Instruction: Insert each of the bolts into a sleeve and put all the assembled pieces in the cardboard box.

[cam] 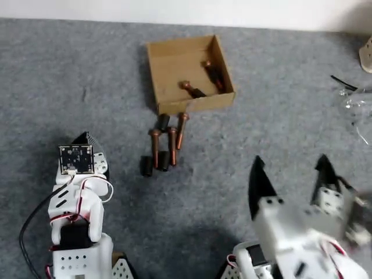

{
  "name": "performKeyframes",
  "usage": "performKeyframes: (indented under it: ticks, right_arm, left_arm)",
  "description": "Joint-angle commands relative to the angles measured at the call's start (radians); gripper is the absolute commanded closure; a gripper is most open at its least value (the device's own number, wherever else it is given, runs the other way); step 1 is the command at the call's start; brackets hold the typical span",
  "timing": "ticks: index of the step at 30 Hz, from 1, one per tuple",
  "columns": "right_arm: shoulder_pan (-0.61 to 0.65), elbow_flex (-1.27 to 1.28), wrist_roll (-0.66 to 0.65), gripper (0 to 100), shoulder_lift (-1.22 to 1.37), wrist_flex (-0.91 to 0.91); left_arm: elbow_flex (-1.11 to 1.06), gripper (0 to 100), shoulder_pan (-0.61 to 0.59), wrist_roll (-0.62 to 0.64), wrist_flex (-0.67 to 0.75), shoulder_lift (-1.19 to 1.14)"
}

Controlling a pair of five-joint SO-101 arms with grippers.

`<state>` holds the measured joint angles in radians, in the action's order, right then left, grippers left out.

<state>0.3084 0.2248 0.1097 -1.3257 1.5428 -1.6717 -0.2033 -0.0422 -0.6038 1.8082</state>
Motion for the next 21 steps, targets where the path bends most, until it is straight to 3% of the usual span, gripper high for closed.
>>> performKeyframes:
  ticks: [1,13,21]
  right_arm:
    - [0.012,0.286,-0.011,63.1,-0.084,-0.15]
    - [0.007,1.049,-0.011,63.1,-0.407,-0.568]
    - [0.013,1.26,-0.005,63.1,-0.427,-0.605]
  left_arm:
    - [-0.004,99,0.012,-0.006,0.015,0.004]
    - [-0.001,99,0.012,-0.006,0.017,0.004]
    - [-0.001,99,0.013,-0.006,0.017,0.004]
